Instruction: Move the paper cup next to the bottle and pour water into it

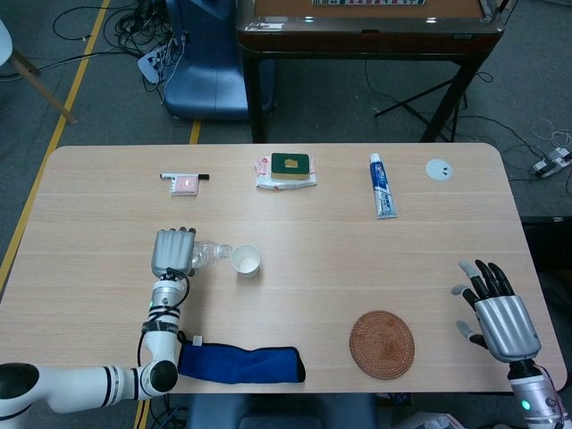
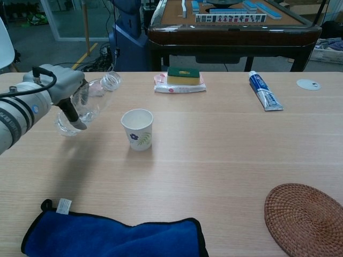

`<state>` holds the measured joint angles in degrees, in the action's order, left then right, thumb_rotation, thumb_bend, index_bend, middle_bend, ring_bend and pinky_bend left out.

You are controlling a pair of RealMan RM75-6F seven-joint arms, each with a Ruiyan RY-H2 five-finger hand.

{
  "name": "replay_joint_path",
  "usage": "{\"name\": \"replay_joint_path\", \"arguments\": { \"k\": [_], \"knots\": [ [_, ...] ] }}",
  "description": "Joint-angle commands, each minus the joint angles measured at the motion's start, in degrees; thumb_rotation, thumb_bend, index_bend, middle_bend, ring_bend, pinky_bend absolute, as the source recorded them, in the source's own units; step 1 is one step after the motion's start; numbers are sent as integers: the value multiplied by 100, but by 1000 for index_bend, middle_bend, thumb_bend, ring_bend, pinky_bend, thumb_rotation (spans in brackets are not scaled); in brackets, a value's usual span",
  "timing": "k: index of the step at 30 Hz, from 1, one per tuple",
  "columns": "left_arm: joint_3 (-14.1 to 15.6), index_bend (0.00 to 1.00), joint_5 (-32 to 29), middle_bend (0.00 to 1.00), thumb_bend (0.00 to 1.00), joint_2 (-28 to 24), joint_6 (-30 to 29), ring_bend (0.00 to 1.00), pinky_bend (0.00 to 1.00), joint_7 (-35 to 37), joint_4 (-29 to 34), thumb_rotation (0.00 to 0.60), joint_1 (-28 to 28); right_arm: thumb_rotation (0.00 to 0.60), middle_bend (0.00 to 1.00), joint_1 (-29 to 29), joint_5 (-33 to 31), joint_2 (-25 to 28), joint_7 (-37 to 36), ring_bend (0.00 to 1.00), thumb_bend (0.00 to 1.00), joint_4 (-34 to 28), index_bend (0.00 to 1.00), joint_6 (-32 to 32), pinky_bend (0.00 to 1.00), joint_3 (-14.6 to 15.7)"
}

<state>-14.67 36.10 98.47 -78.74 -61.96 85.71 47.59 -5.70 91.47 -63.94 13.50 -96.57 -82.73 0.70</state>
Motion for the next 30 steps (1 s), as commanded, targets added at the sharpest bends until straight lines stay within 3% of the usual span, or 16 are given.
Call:
{"name": "replay_joint_path", "arguments": {
  "k": [1, 9, 30],
  "knots": [
    [-23, 686, -147, 722, 0, 99, -223, 486, 532, -335, -90, 600, 73, 600, 103, 0, 12, 7, -12, 0, 192, -4, 391, 3, 82, 4],
    [-128, 687, -662, 723, 0, 203, -547, 488, 538, -1119, -136, 600, 179, 600, 103, -2, 12, 25, -65, 0, 192, -4, 391, 29, 82, 4],
    [63, 689, -865, 724, 5, 415, -900, 490, 548, -2143, -397, 600, 318, 600, 103, -11, 1, 41, -129, 0, 192, -1, 392, 74, 82, -4]
  ]
}}
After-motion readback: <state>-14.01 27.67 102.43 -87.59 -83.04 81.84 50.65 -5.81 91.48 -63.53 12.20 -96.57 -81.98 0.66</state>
